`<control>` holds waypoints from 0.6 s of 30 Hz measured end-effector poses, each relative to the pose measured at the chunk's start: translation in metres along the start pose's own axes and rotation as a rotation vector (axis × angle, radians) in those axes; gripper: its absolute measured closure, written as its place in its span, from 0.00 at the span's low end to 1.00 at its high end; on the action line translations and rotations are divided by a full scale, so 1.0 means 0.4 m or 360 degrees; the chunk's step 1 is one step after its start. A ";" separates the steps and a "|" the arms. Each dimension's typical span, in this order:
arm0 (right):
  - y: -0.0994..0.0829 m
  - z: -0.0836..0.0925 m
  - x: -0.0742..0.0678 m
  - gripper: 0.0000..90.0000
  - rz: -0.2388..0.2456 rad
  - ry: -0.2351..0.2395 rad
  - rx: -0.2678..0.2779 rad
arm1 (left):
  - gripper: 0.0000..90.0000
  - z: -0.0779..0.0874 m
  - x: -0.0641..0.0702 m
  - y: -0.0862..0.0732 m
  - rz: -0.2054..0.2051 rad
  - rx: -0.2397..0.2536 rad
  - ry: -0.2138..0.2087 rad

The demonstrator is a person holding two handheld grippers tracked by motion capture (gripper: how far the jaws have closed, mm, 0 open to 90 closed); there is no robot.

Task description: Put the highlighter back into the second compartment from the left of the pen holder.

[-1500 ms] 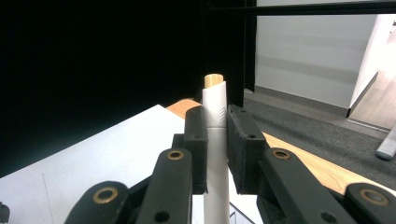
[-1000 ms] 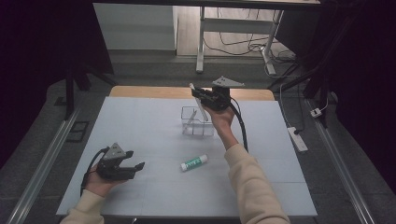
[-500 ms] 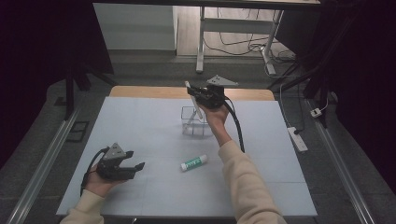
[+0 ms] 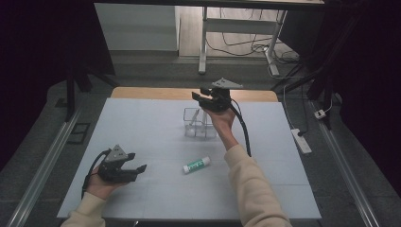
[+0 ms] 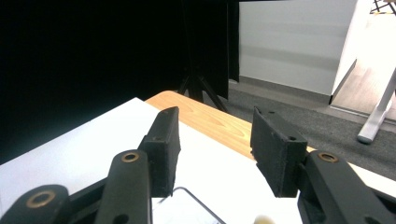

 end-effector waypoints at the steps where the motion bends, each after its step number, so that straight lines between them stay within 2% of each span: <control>1: -0.001 0.004 0.001 0.57 0.0004 0.0004 -0.0005 | 0.37 0.000 0.000 0.000 0.0000 0.0002 0.0000; 18: -0.021 0.065 0.005 0.57 0.0039 0.0049 -0.0026 | 0.37 -0.002 -0.001 -0.001 0.0003 -0.0011 0.0005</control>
Point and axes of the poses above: each handheld gripper's, and its own axes: z roughly backward along the jaws, y roughly out of its top, x roughly to its right, the point moved 4 cm from there along -z, roughly forward along the jaws, and after that the axes turned 13 degrees about z, right-handed, at the moved point
